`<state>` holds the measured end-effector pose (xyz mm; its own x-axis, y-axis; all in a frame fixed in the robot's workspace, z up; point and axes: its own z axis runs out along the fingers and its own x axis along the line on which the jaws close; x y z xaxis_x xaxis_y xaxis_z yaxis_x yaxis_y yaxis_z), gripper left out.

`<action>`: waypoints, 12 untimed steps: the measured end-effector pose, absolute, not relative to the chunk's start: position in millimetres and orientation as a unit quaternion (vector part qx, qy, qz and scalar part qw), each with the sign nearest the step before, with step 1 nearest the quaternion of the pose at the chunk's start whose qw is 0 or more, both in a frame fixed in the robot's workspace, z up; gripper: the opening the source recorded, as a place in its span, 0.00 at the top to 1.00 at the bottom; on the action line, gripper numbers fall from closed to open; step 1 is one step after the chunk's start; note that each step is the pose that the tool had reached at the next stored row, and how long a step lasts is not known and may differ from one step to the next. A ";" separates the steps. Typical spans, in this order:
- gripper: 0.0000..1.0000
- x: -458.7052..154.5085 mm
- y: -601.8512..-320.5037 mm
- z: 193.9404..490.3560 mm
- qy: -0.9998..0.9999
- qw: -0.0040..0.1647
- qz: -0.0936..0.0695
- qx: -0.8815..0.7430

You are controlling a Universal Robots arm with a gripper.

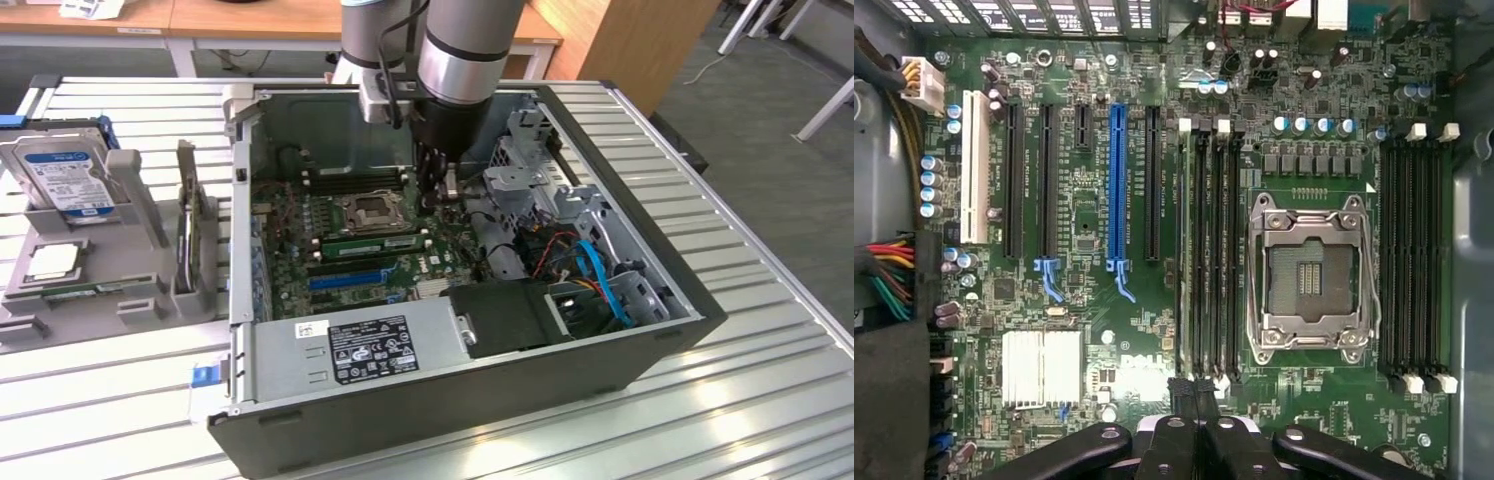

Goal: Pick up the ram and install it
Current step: 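Press down the ram until it locks into place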

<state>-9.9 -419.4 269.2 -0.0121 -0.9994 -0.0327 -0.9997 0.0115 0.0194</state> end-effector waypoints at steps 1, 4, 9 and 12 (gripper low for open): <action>0.90 -9.9 -419.4 268.2 0.711 0.005 0.018 -0.703; 0.90 -9.9 -419.4 265.4 0.711 0.005 0.018 -0.703; 0.90 -9.9 -419.4 260.4 0.711 0.005 0.018 -0.703; 0.90 -9.9 -419.4 257.4 0.711 0.005 0.018 -0.703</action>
<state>-9.9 -419.4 257.4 -0.0121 -0.9994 -0.0326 -0.9997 0.0115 0.0194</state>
